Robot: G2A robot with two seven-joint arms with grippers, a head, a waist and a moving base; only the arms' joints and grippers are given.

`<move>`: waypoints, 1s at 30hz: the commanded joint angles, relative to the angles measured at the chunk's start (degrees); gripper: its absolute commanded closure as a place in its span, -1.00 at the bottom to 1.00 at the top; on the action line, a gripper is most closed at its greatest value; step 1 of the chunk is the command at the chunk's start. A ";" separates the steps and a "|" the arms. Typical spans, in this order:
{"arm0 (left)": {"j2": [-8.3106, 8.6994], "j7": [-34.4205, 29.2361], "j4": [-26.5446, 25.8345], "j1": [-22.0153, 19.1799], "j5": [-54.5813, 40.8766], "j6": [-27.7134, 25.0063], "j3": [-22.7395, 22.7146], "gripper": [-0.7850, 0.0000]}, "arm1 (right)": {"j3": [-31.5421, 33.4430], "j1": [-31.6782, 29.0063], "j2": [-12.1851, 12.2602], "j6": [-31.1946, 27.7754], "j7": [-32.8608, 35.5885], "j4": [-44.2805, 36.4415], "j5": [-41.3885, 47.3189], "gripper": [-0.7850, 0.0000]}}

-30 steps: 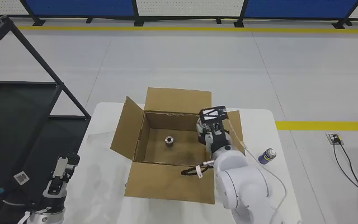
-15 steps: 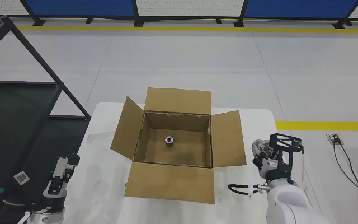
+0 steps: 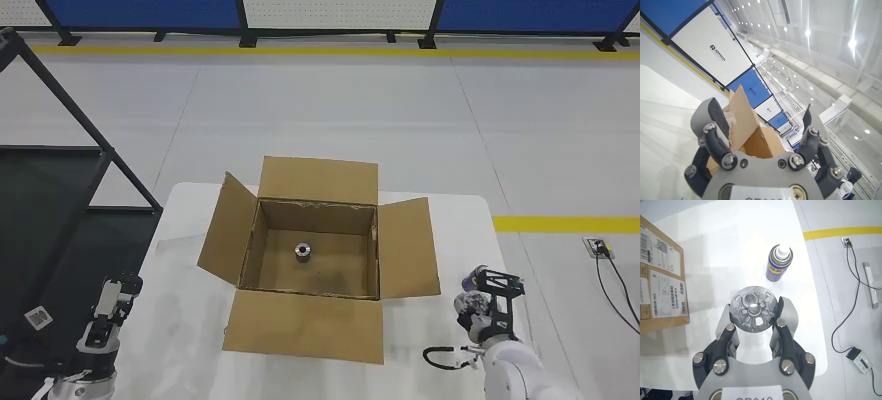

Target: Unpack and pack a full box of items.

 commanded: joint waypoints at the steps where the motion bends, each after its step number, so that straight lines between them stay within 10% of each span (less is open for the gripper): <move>1: 0.00 0.00 0.00 0.00 0.00 0.00 0.00 -1.00 | 0.23 1.86 0.11 0.00 0.90 2.89 -0.47 1.00; 21: 0.00 0.00 0.00 0.00 0.00 0.00 0.00 -1.00 | 2.08 8.36 1.30 -0.81 4.55 14.15 -3.18 1.00; 24: 0.00 0.00 0.00 0.00 0.00 0.00 0.00 -1.00 | 1.82 8.45 1.33 -0.26 4.74 14.40 -3.40 0.04; 30: 0.00 0.00 0.00 0.00 0.00 0.00 0.00 -1.00 | 1.51 8.74 1.48 -0.29 5.05 14.90 -3.43 -0.18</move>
